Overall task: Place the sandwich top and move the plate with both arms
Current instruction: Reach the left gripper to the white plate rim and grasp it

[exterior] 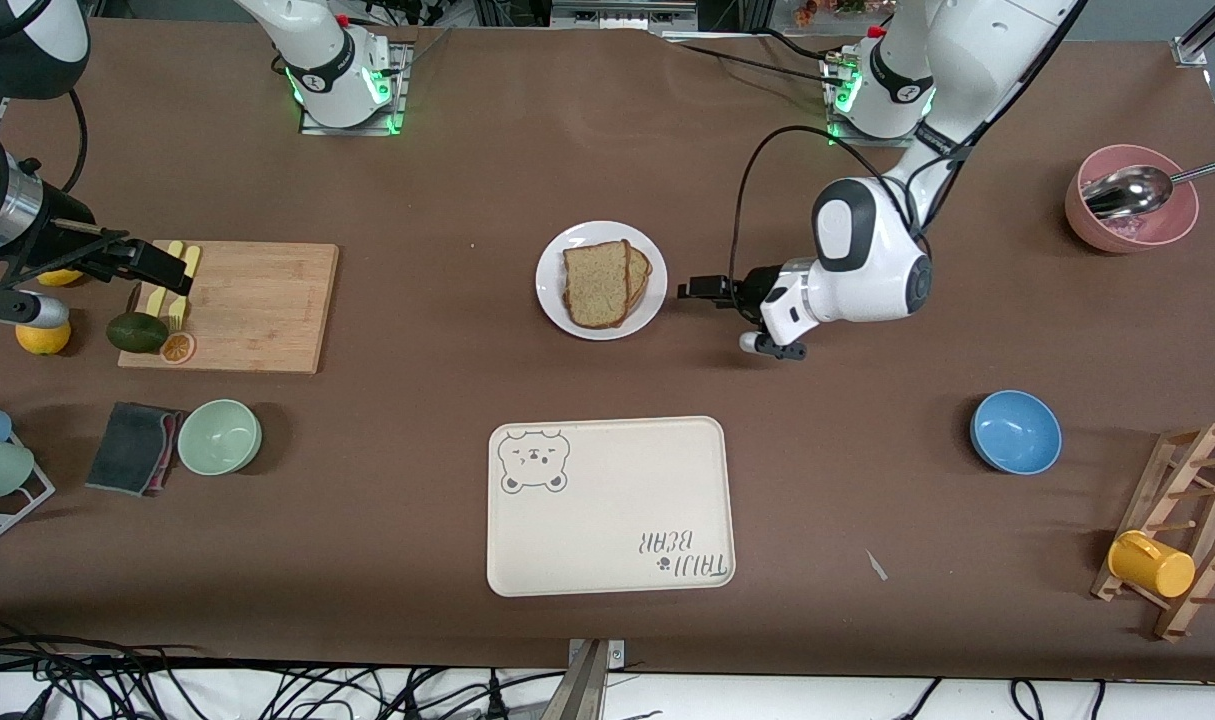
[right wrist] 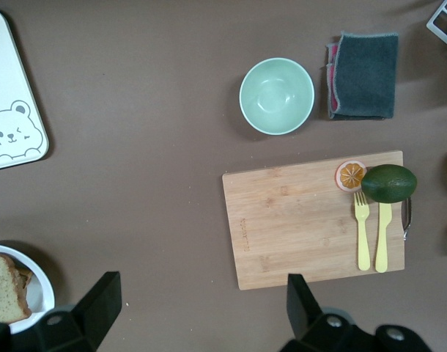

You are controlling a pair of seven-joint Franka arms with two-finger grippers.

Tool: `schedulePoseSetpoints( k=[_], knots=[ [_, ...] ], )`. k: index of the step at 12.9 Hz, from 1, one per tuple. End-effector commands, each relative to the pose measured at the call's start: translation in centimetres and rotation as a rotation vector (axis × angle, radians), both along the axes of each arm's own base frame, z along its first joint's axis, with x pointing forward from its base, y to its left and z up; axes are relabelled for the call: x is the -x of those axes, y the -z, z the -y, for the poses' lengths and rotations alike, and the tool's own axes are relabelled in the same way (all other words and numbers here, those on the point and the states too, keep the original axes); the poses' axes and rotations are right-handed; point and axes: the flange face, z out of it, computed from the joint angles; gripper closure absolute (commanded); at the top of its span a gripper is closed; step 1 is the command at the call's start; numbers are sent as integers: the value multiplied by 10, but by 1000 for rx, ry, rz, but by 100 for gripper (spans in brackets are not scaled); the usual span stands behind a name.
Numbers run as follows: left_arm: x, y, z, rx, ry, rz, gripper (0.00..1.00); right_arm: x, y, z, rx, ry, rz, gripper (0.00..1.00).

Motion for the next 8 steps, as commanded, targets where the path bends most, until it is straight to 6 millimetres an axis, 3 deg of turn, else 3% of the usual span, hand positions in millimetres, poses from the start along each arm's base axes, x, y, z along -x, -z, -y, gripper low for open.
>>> schedulePoseSetpoints(
  k=[1, 5, 8],
  knots=[
    [19, 19, 12, 104, -13, 32, 0, -2, -5, 2, -5, -17, 17, 0],
    [28, 68, 12, 146, -42, 42, 0, -2, -5, 2, -2, -19, 17, 0],
    [31, 73, 18, 142, -58, 55, 3, -2, -5, 2, -7, -17, 18, 0]
  ],
)
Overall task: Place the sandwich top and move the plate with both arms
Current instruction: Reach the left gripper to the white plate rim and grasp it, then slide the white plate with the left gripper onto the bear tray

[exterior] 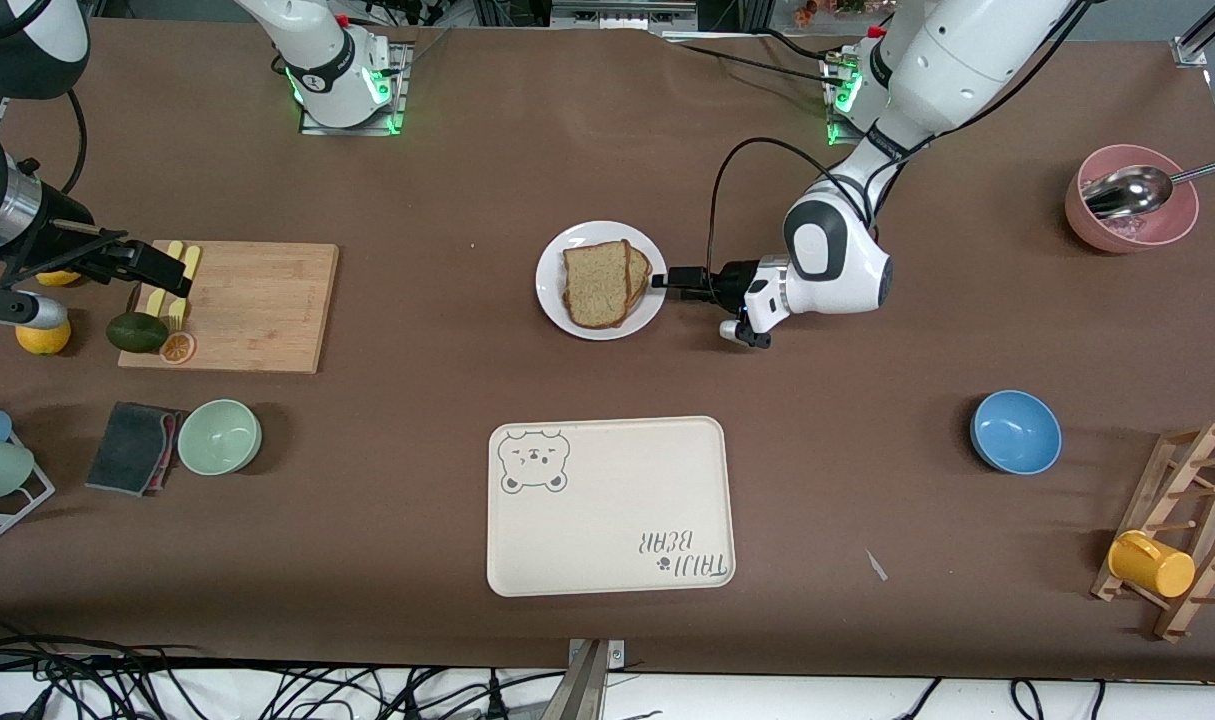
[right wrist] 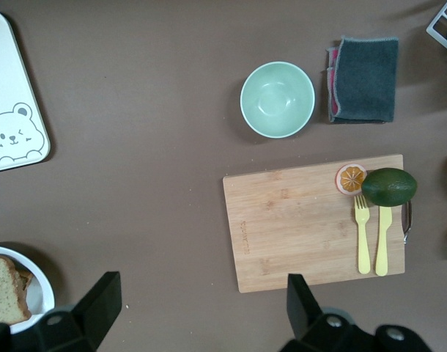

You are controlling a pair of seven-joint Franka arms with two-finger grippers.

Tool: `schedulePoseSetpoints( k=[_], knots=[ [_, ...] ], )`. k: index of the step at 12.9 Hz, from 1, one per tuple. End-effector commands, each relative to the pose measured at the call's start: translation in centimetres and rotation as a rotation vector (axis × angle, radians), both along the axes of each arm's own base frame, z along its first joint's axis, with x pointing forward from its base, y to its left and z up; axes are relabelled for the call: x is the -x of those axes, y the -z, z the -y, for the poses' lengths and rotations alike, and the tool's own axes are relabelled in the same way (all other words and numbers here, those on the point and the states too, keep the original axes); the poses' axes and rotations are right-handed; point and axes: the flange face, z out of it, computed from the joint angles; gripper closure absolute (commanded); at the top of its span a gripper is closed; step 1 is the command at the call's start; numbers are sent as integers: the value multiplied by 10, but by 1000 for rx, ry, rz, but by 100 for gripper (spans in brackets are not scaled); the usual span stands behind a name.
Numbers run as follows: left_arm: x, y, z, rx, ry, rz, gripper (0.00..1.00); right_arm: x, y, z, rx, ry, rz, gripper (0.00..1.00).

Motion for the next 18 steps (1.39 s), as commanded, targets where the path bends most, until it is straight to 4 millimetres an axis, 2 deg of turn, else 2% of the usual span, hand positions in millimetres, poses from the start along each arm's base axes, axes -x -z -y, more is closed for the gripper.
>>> schedulePoseSetpoints(
  k=[1, 2, 4, 6, 9, 16, 18],
  knots=[
    [-2, 0, 10, 19, -51, 18, 4, -1, -5, 2, -8, -12, 14, 0],
    [4, 3, 16, 26, -57, 5, 4, -1, -5, 2, -8, -14, 14, 0],
    [6, 5, 22, 43, -57, 22, 14, -1, -5, 2, -8, -14, 13, 0],
    [8, 11, 23, 50, -54, 29, 33, -1, -5, 4, -5, -11, 10, 0],
    [12, 21, 21, 47, -47, 46, 51, -2, -6, 1, 0, -7, 23, 0],
    [6, 21, 21, 58, -38, 80, 92, -16, 29, 2, 6, 1, 22, 0],
    [5, 21, 21, 57, -38, 82, 100, -17, 31, 3, 9, -1, 18, 0]
  ],
)
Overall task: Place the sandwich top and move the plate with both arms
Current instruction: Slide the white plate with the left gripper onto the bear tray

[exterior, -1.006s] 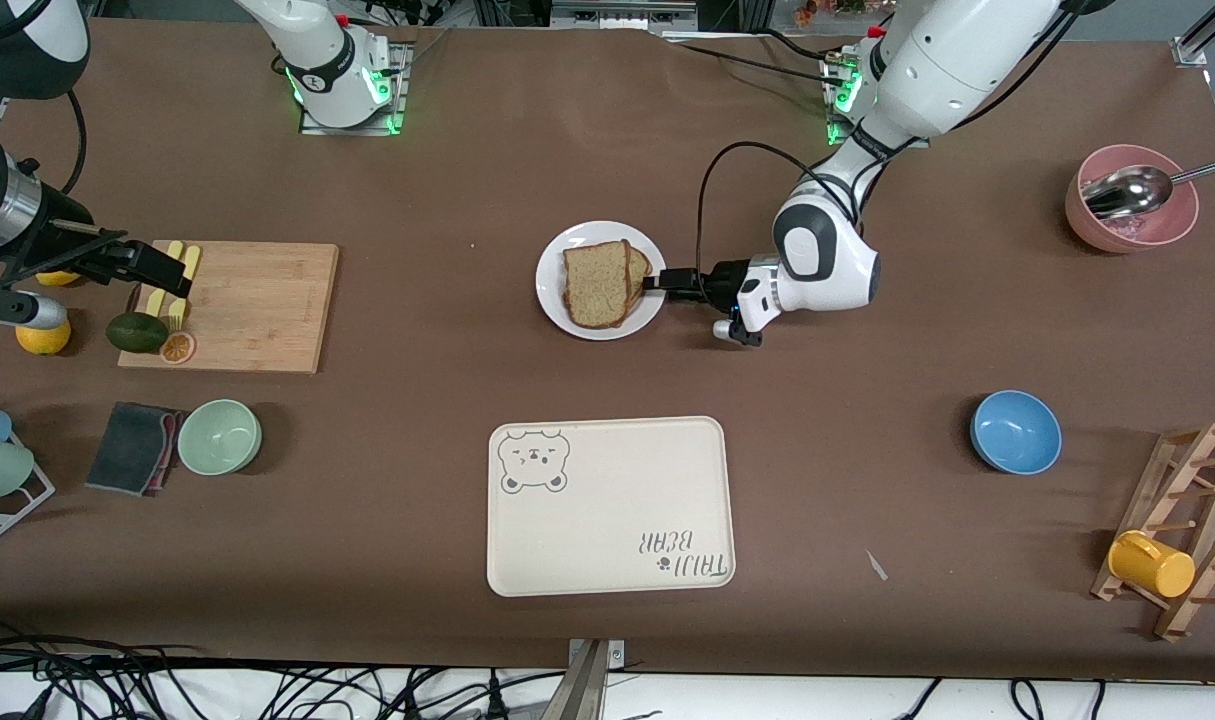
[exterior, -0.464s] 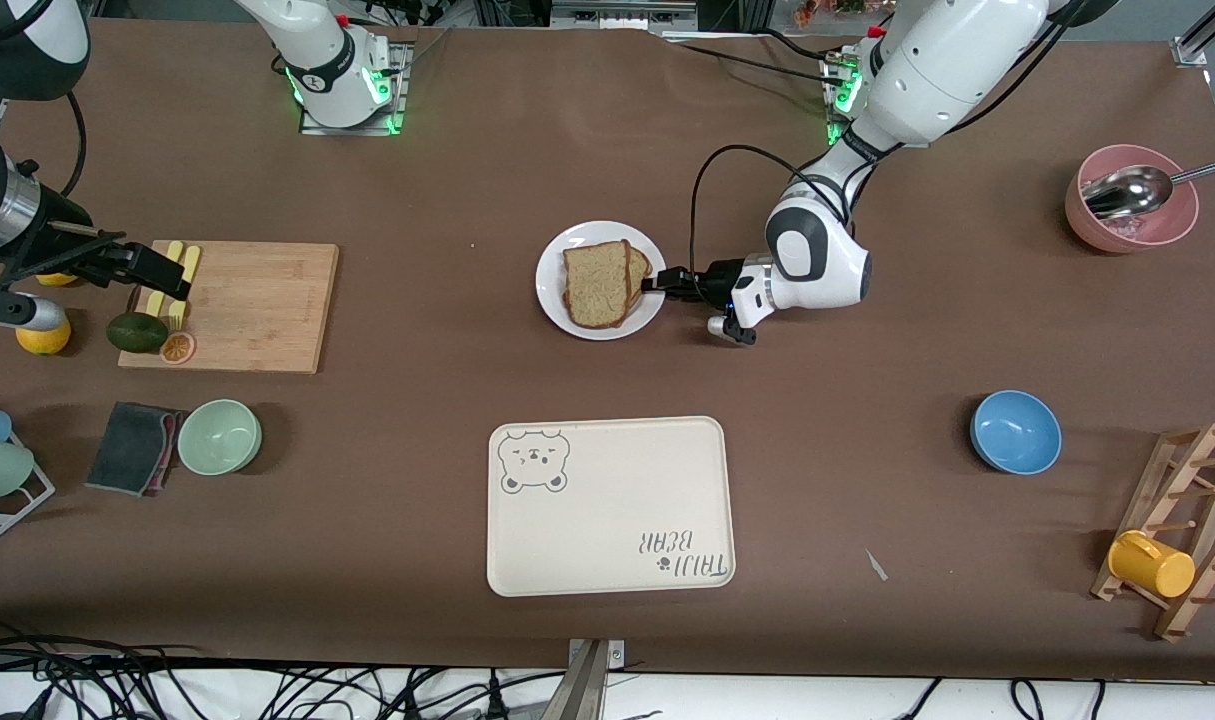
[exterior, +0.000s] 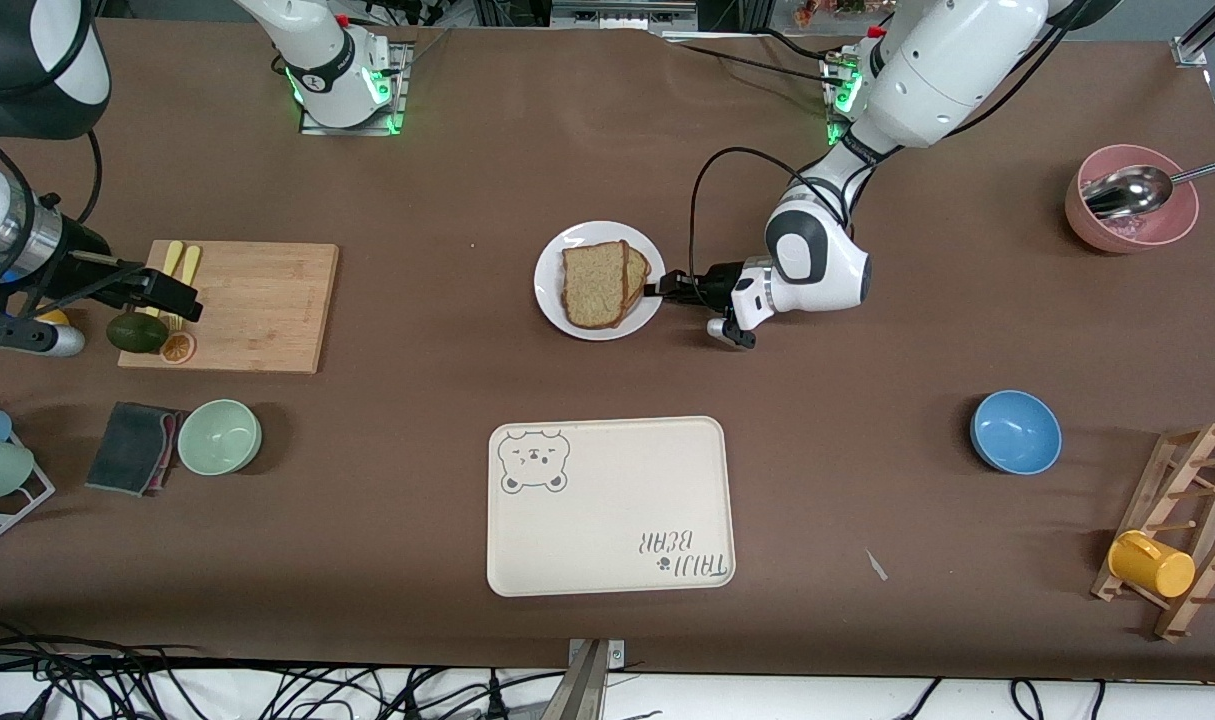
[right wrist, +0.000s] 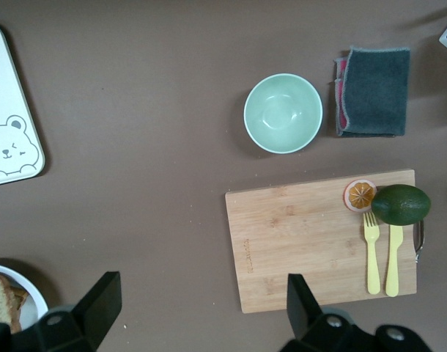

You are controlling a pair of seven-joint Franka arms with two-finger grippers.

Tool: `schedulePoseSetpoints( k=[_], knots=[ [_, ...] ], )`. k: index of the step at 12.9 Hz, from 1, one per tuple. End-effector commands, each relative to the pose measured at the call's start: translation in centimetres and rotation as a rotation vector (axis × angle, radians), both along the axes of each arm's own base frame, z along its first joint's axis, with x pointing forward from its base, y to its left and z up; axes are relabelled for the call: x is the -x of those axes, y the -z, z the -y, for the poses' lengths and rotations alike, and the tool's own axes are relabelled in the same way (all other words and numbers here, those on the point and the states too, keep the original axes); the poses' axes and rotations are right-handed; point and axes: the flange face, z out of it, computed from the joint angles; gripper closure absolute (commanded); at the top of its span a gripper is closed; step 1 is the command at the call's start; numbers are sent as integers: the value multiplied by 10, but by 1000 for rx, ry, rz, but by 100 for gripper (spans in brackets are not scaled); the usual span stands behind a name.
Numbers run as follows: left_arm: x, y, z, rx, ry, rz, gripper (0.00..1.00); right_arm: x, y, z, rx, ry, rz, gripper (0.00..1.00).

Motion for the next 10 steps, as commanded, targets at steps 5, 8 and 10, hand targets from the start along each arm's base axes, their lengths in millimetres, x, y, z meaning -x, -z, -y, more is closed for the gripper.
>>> schedulePoseSetpoints(
  k=[5, 8, 10],
  knots=[
    [-18, -5, -4, 24, -49, 38, 100, 2, -5, 13, 80, 9, 23, 0],
    [-40, -20, -11, 45, -80, 71, 100, -1, 3, 0, 65, 35, 55, 0],
    [-54, -34, -15, 57, -96, 102, 100, 0, -6, -4, 63, 22, 66, 0]
  ],
)
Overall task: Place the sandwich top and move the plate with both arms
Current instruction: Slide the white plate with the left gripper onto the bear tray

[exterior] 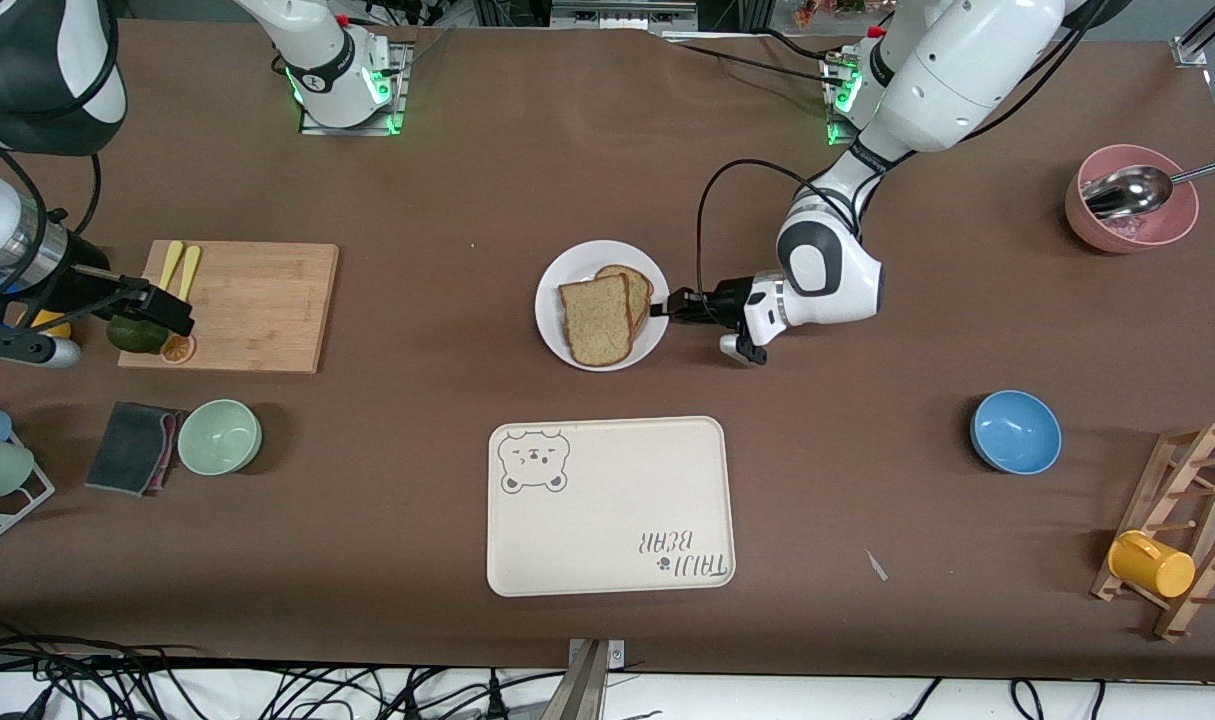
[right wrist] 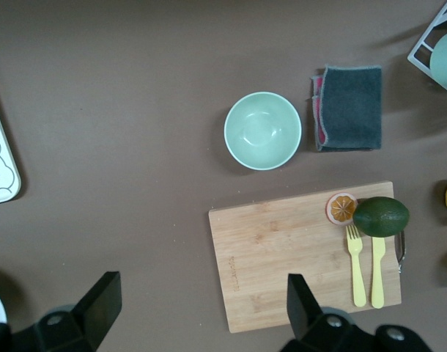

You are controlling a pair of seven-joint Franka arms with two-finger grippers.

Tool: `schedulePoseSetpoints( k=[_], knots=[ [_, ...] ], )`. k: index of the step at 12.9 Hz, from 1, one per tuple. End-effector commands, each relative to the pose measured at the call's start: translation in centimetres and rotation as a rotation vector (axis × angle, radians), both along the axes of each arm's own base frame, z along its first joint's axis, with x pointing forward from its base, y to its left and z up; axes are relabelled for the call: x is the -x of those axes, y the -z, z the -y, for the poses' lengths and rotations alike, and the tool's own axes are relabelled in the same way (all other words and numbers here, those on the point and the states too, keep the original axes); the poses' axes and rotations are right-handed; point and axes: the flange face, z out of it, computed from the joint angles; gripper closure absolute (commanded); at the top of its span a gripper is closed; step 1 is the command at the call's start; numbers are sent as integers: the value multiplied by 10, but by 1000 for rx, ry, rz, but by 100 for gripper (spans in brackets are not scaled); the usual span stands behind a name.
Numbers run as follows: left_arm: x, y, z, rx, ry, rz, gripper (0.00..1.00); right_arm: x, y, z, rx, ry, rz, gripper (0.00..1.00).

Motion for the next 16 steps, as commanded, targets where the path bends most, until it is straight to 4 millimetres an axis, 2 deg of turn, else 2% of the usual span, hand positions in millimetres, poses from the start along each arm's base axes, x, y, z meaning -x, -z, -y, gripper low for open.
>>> schedulePoseSetpoints(
  k=[1, 5, 10, 12, 13, 14, 16],
  knots=[
    [-23, -24, -1, 48, -42, 56, 100, 7, -20, -6, 4, -12, 39, 0],
    [-70, -51, 0, 102, -82, 131, 100, 12, -55, -5, 2, -5, 19, 0],
    [-135, -59, 2, 159, -168, 148, 100, 12, -55, 6, 4, 7, 14, 0],
    [-157, -52, -1, 164, -201, 148, 100, 13, -56, -5, 2, 2, 18, 0],
    [-176, -49, -10, 161, -236, 145, 100, 13, -56, -3, 2, 2, 15, 0],
    [-186, -53, -8, 151, -245, 131, 100, 13, -55, -1, 3, -3, 7, 0],
    [-203, -44, -17, 88, -262, 102, 100, 14, -56, -1, 3, -2, 7, 0]
  ],
)
